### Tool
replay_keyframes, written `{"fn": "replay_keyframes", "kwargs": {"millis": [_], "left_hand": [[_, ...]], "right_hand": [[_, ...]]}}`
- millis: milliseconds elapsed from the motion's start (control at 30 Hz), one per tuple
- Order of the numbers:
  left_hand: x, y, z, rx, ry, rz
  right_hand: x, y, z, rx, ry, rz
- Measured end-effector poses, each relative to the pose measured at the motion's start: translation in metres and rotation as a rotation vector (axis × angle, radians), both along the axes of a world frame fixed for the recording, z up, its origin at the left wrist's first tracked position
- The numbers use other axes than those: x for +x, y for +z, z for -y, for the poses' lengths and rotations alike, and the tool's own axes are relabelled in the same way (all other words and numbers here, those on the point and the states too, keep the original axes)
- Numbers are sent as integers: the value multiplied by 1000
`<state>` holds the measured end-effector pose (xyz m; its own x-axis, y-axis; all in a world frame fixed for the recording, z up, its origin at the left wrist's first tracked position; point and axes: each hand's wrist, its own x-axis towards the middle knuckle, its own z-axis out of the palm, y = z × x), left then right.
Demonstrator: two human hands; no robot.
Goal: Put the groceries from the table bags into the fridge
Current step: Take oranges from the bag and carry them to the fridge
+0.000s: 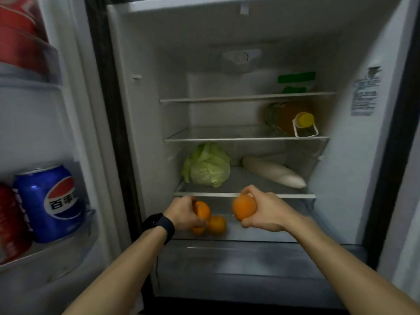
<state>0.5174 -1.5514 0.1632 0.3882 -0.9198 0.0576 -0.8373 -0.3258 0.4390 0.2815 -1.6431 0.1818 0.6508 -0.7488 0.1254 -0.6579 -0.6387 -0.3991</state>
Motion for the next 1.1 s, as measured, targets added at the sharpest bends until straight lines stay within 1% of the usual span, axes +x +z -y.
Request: {"fn": "replay_keyframes", "kwargs": {"millis": [133,267,333,467,567,700,800,867,967,1100], "left_hand": [[11,-16,28,215,-38,140],[17,-34,54,404,-107,235],[24,-43,63,464,-144,257],[39,-50,75,561,-227,258],[45,-58,78,583,-264,236],[48,-68,79,609,-293,255],[51,-68,80,602,-293,264],[51,-70,81,602,-294,266],[52,-71,83,614,-292,266],[52,-71,85,622,-275,244]], "right_hand": [[29,-19,29,58,90,-198],[63,-38,49,153,150,-395],[82,-46,55,148,161,-466],[110,-61,61,68,205,-571],[122,-81,64,58,229,-588],[128,-102,63,48,263,-580],[128,-108,61,19,285,-522],[129,-111,60,2,276,-502],[130,-114,61,2,247,-527],[129,-114,64,66,218,-560]]}}
